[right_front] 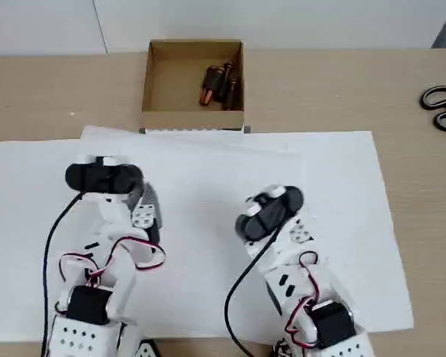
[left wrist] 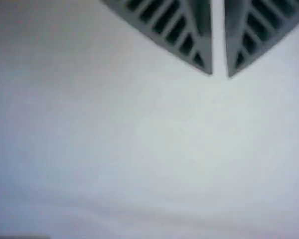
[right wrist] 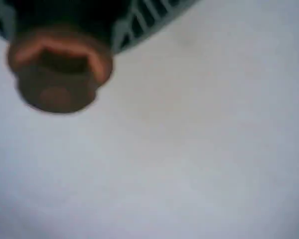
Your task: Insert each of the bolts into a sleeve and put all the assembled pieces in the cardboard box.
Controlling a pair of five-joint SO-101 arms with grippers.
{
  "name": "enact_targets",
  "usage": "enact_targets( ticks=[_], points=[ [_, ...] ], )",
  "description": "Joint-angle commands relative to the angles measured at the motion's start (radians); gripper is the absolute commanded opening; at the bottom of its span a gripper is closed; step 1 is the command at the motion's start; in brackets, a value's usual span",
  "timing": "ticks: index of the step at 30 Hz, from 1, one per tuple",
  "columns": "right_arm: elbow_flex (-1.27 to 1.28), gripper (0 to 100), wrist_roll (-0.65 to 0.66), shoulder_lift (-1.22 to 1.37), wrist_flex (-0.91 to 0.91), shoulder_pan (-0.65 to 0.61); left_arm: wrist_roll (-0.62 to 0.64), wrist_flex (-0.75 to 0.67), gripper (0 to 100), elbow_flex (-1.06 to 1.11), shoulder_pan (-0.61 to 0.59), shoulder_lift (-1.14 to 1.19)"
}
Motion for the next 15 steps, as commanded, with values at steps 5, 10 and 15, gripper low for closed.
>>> enact_targets(
  ticks=[5, 10, 15],
  points=[
    [-0.058, 0.2, -0.132, -0.002, -0.128, 0.085, -0.009, -0.002, 1, 0.130, -0.078, -0.011],
    [-0.173, 0.2, -0.152, 0.091, -0.140, 0.137, -0.009, -0.002, 1, 0.160, -0.092, -0.011],
    [-0.396, 0.2, -0.153, 0.397, -0.226, 0.182, -0.051, -0.002, 1, 0.163, -0.084, -0.011]
  ],
)
